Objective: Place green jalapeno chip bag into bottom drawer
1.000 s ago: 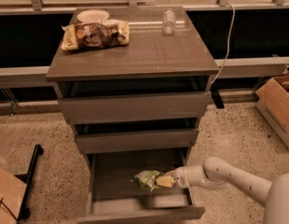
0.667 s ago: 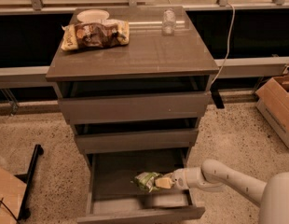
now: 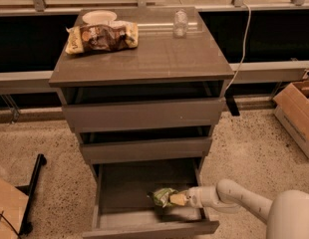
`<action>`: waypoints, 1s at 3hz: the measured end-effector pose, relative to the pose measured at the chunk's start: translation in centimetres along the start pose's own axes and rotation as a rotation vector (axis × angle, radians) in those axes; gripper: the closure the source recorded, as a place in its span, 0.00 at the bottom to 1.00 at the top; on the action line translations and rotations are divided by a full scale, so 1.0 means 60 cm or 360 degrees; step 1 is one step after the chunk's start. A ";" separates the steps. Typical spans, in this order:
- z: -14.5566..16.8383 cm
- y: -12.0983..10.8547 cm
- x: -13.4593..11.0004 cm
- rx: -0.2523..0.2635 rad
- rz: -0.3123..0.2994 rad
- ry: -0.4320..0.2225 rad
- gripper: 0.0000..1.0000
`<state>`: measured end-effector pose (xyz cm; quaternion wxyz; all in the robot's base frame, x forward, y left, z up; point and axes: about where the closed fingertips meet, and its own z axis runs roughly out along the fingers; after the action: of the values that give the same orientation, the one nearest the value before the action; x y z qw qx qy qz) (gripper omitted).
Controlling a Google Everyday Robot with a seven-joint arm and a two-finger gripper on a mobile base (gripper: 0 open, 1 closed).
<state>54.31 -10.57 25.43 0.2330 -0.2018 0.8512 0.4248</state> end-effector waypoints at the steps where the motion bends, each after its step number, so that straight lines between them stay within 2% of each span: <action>1: 0.004 0.003 0.002 -0.0007 0.0000 0.0003 0.64; 3: 0.011 0.007 0.004 -0.0019 0.0001 0.0009 0.17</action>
Offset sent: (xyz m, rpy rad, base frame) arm -0.0012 0.0024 -0.0009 0.0027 0.0016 0.0035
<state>54.04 -9.81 25.21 0.2293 -0.2042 0.8492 0.4295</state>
